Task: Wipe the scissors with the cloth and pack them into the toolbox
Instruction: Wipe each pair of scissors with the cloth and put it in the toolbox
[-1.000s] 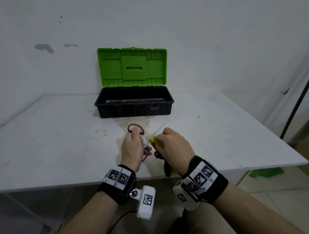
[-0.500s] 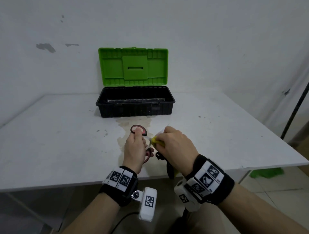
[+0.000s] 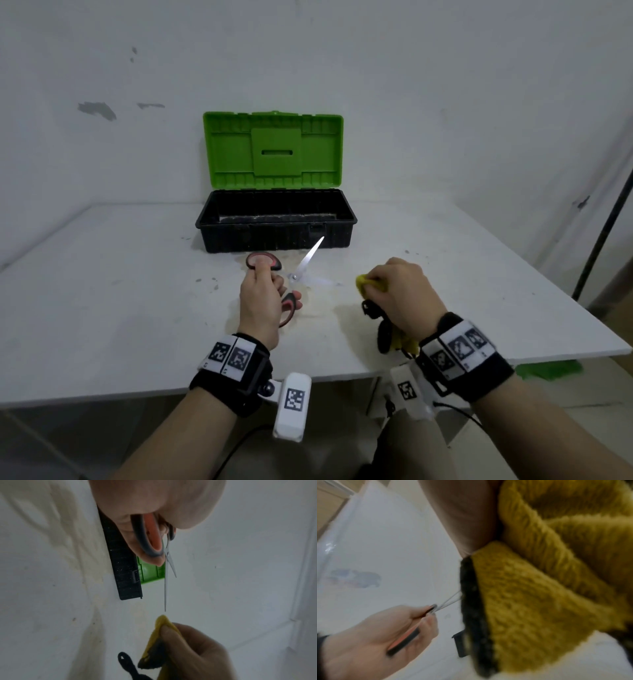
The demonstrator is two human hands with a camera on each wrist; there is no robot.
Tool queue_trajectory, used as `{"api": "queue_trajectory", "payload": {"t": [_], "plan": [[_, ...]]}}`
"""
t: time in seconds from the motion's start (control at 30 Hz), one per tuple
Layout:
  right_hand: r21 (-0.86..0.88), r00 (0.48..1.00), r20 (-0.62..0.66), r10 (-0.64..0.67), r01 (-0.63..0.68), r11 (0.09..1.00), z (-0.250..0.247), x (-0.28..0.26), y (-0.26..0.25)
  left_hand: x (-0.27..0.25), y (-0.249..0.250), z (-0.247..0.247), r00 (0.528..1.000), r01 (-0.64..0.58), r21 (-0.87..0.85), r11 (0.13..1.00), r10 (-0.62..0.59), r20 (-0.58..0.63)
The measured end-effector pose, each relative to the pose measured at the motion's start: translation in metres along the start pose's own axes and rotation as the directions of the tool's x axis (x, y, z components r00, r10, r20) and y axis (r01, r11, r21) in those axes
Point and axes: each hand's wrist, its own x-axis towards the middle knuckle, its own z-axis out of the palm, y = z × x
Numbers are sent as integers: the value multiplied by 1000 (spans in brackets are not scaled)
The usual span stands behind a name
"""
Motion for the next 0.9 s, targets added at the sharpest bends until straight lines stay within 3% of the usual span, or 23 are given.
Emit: {"api": "queue_trajectory", "payload": {"t": [0.2,0.33,0.43,0.47,0.53,0.6,0.77,0.9], "plan": [[-87,968,101,229,-220,972,5,50,40,7,1,23,998,67,-85,994,-67,4],[-86,961,183,207,-194,977,15,57,51,7,-1,36,995,103,-168,980,-103,5],[-178,976,153,157,-130,976,12,46,41,7,1,43,996,90,-207,974,-93,-5],[-134,984,128,127,-110,985,10,39,34,6,1,45,996,86,-219,972,-90,-9],[137,990,118,76,-92,986,6,23,15,5,0,51,997,70,-218,974,-76,-22],[362,987,155,33,-87,928,6,7,-6,1,-3,58,998,54,-183,982,-60,-31],[586,986,164,-32,-71,807,16,-1,-29,-7,-7,66,999,35,-202,979,-34,9],[589,980,201,-16,-107,801,2,4,-17,-4,-3,42,995,-76,-1,997,76,66]]}}
